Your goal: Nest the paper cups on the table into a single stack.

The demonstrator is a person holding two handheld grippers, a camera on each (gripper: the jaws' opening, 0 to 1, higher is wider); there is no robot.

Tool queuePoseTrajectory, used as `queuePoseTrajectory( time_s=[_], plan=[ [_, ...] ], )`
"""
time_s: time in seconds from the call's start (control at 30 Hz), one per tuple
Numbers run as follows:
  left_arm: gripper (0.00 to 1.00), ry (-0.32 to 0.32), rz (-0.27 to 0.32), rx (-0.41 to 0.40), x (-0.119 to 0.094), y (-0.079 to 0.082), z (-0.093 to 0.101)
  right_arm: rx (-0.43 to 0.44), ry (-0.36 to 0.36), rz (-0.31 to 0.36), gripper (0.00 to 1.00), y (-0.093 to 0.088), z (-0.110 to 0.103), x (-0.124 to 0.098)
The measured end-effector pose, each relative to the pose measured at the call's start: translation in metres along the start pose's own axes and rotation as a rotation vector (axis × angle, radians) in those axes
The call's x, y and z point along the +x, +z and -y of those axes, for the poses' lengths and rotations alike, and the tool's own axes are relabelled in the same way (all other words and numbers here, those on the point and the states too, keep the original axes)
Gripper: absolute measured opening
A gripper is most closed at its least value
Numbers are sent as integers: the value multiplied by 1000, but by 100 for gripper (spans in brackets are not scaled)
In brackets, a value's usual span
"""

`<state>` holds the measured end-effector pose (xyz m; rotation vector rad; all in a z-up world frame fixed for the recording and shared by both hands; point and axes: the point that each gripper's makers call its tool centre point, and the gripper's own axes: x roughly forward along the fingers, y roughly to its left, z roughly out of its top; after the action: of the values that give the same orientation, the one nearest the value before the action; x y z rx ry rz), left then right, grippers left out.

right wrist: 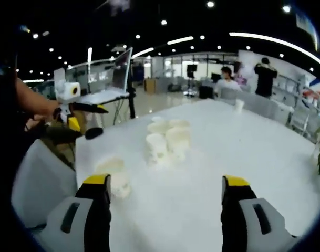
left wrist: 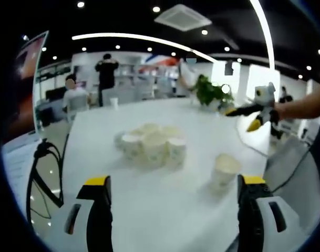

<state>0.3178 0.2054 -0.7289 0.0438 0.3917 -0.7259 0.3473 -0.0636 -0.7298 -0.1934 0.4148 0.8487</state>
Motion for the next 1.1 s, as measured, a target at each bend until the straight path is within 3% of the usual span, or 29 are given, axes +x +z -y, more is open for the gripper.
queuePoseTrajectory(
  time_s=[0.13,0.33,0.53,1.1],
  plan=[
    [98,-1,-1,5,0,1,0,-16,-12,37,90,-3,3,-2],
    [98,-2,7,17,1,3,0,-6,-36,83,100,-8,5,-4],
    [98,-2,14,19,3,4,0,0,-45,84,100,-15,6,-7],
    [98,17,26,26,5,9,0,-5,-57,125,100,-10,16,-5]
  ],
)
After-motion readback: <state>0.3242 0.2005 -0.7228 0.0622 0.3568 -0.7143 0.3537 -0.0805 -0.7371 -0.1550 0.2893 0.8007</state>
